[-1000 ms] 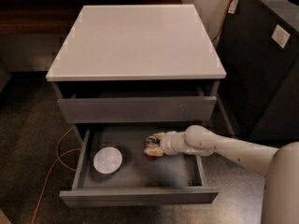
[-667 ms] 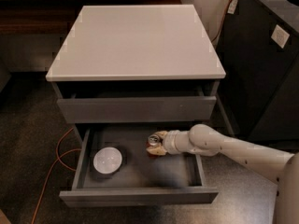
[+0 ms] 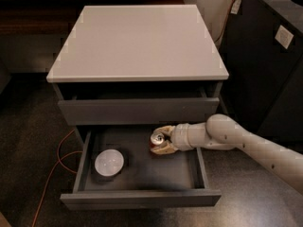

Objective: Pick coke can from middle drawer and place on counter

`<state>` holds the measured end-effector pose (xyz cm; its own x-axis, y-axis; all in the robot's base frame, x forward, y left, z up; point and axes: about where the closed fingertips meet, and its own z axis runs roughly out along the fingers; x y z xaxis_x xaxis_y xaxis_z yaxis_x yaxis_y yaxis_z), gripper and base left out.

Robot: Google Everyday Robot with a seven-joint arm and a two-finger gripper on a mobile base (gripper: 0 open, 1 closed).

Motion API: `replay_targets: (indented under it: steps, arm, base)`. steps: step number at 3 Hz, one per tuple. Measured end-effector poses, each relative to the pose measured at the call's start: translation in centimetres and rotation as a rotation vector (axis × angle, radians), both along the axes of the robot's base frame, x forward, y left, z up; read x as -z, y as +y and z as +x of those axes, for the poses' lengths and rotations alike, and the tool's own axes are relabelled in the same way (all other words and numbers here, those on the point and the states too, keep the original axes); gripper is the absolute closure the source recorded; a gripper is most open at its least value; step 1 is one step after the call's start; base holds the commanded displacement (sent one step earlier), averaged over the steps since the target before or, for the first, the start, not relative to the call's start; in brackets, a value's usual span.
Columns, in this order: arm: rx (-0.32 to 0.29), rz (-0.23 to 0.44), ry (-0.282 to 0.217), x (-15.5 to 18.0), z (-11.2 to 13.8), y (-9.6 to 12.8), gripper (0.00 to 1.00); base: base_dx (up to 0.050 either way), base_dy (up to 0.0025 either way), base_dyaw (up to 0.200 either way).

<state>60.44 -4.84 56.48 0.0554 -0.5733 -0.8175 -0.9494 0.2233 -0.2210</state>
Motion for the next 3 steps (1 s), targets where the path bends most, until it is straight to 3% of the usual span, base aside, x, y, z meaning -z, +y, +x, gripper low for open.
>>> replay_targets:
  steps: [1, 2, 3]
  arm:
    - [-0.142, 0.007, -0.061, -4.9, -2.7, 0.0, 1.00]
    - [-0.219, -0.005, -0.095, -8.3, -3.5, -0.6, 1.00]
    - [-0.298, -0.031, -0.131, -12.9, -2.4, -2.6, 1.00]
  base:
    - [0.000, 0.00000, 0.000]
    - [0.000, 0.00000, 0.000]
    - [0.000, 0.00000, 0.000]
